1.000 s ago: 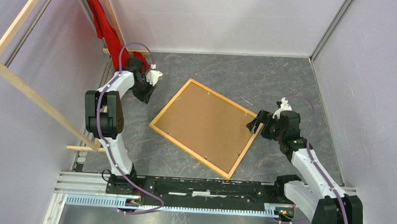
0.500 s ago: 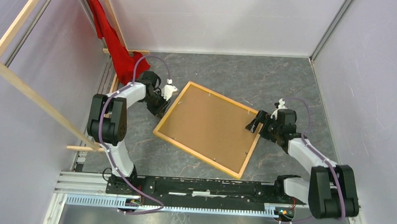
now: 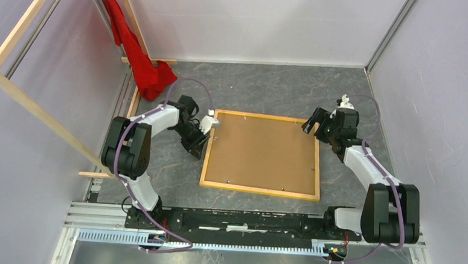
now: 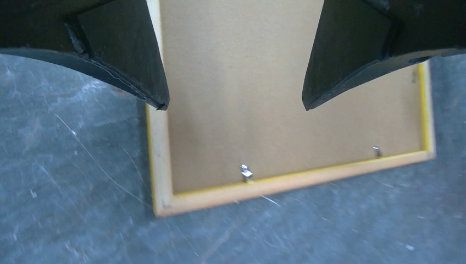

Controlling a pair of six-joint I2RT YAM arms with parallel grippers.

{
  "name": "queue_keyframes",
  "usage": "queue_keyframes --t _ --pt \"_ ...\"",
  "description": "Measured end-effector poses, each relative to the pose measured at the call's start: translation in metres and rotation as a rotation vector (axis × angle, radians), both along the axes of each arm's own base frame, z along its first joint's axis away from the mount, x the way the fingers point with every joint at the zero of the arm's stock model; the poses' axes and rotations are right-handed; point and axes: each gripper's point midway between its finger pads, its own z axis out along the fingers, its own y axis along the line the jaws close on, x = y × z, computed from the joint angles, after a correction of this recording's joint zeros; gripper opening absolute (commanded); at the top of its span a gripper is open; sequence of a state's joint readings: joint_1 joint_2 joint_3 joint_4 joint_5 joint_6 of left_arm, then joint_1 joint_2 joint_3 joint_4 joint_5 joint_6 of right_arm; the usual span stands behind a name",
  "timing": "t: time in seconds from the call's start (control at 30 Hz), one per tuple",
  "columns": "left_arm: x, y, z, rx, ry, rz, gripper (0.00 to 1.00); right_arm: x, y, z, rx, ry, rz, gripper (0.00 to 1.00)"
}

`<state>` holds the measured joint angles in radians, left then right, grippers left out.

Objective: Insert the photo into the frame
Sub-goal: Adjust the photo frame at the center of the board, then install the photo frame at the center of the board.

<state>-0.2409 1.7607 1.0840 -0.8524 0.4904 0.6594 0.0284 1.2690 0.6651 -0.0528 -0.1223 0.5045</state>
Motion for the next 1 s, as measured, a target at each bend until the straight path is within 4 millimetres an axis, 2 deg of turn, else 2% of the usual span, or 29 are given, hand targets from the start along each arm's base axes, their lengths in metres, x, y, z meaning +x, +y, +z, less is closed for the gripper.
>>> queue_keyframes --t 0.1,0.17,0.3,0.33,0.37,0.47,0.63,0.87,1.0 --pt "0.021 0.007 0.011 -0.07 0.016 0.077 0.4 0.005 0.013 0.026 0.024 -0.092 0.022 0.94" --pt "0.034 0.008 0.018 -0.118 0.007 0.106 0.41 0.006 0.034 0.037 0.051 -0.131 0.07 0.91" --pt "0.034 -0.01 0.021 -0.214 0.065 0.097 0.41 -0.004 0.106 0.04 0.126 -0.151 0.236 0.82" --pt "0.032 -0.012 0.019 -0.224 0.084 0.094 0.4 -0.006 0.115 0.039 0.137 -0.149 0.255 0.8" --pt "0.03 -0.015 0.017 -0.236 0.107 0.092 0.39 -0.01 0.135 0.036 0.16 -0.142 0.299 0.78" --pt "0.022 -0.02 0.005 -0.251 0.174 0.094 0.36 -0.023 0.177 0.015 0.203 -0.087 0.384 0.76" --pt "0.018 -0.023 -0.002 -0.264 0.216 0.101 0.27 -0.038 0.229 -0.018 0.235 0.017 0.47 0.73" --pt "0.019 -0.023 -0.003 -0.27 0.214 0.103 0.23 -0.038 0.311 -0.021 0.32 0.034 0.567 0.63" --pt "0.021 -0.023 -0.005 -0.267 0.207 0.102 0.23 -0.037 0.343 -0.029 0.359 0.051 0.592 0.59"
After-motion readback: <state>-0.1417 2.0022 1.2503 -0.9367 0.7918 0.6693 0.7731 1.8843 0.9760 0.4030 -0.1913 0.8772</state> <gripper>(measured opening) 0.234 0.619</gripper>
